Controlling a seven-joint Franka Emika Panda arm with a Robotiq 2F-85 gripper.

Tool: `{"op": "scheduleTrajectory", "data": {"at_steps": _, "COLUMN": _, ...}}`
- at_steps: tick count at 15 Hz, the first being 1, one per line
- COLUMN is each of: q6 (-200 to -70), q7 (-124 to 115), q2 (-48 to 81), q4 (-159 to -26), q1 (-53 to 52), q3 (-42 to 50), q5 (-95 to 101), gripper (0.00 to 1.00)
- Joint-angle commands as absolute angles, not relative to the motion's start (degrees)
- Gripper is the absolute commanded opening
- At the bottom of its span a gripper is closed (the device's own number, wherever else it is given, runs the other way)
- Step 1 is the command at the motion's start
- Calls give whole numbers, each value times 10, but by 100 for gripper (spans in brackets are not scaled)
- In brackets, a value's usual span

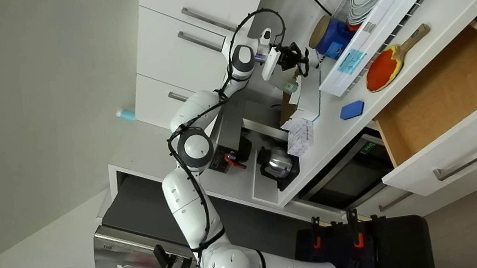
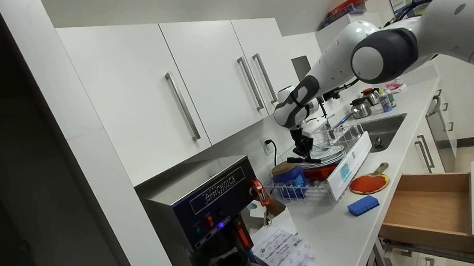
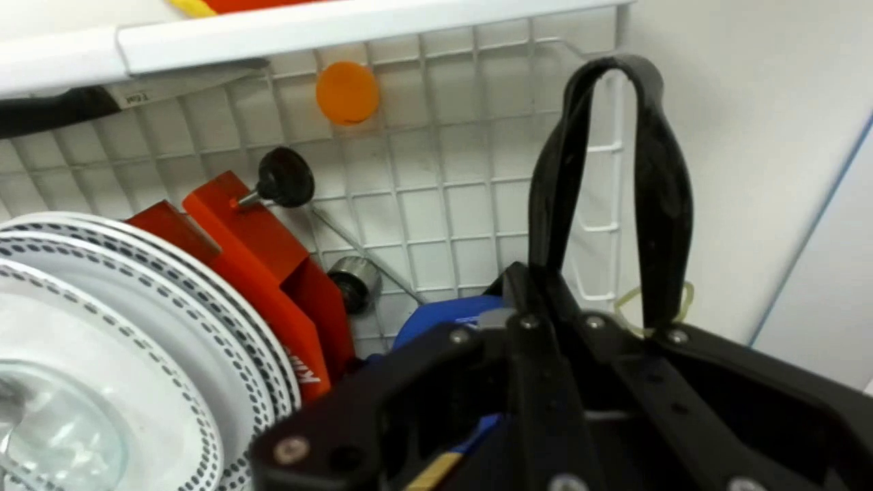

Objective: Remove the tongs from the drying rack

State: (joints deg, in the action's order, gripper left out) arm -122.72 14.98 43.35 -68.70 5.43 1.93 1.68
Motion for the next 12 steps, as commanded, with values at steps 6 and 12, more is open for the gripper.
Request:
{"op": "scheduleTrajectory", "data": {"at_steps": 6, "q6": -1252, "q7": 134, "q2": 267, "q4": -958, "q1": 28, "q3": -22, "q5": 4, "gripper": 1}}
{"op": "scheduleTrajectory", "data": {"at_steps": 12, "q6": -1297, "q7": 134, "q2": 188, "q4": -1132, "q1": 23, "q3": -25, "q5": 4, "gripper": 1}}
